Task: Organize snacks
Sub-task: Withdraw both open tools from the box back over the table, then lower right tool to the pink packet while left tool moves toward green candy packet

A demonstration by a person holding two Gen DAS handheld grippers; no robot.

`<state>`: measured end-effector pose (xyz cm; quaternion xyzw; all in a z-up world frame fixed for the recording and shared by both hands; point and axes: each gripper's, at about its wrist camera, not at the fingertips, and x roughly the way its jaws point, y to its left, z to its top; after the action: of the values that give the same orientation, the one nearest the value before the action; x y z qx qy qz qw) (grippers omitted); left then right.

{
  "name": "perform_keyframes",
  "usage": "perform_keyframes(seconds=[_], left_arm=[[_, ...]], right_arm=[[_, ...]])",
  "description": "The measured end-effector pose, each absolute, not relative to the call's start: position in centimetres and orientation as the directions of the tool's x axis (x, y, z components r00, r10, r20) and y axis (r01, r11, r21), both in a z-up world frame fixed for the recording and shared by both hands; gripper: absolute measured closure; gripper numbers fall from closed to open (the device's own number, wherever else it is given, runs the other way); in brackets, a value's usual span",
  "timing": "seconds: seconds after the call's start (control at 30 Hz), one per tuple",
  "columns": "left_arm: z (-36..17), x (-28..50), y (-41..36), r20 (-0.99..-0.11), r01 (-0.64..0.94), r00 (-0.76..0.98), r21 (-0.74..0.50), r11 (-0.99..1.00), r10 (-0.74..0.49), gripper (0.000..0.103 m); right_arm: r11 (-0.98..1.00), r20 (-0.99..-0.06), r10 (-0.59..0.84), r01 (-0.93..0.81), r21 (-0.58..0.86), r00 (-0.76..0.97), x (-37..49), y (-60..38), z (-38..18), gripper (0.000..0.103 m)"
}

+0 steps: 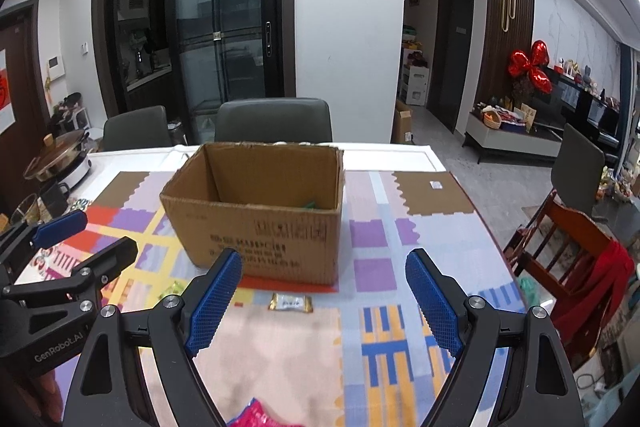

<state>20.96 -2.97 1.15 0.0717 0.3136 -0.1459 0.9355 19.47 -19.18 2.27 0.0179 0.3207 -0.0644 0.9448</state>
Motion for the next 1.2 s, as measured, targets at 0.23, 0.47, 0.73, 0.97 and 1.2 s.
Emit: perform_keyframes(seconds=[0.23, 0.47, 0.73, 0.97, 1.2], left_arm=[[-0.2, 18.3, -1.2, -0.591, 0.291, 0.782, 0.066, 0.954, -0.197, 0.029], [-2.0, 16.6, -0.5, -0.599, 0.281, 0.78, 0.081, 0.956, -0.179, 0.028], [-3.8, 15.4, 0.2, -0.608, 0.274, 0.776, 0.085, 0.958, -0.168, 0.025], [-5.3, 15.0, 0.6, -0.615, 0.27, 0.773, 0.103, 0.957, -0.151, 0.022], [-6.8, 15.5, 0.9, -0.636, 0.279, 0.756, 0.096, 0.956, -0.157, 0.022]], right_arm=[[0.993, -0.614, -0.095, 0.12, 0.0, 0.784, 17.5, -17.6, 0.4, 0.018], [0.994, -0.636, -0.078, 0.108, 0.01, 0.768, 15.9, -16.5, -2.1, 0.018], [0.994, -0.656, -0.084, 0.109, -0.002, 0.75, 14.7, -15.8, -4.3, 0.018], [0.994, -0.659, -0.091, 0.112, -0.011, 0.746, 13.9, -15.1, -5.7, 0.018], [0.993, -0.683, -0.093, 0.121, -0.007, 0.725, 13.7, -14.9, -7.2, 0.018]])
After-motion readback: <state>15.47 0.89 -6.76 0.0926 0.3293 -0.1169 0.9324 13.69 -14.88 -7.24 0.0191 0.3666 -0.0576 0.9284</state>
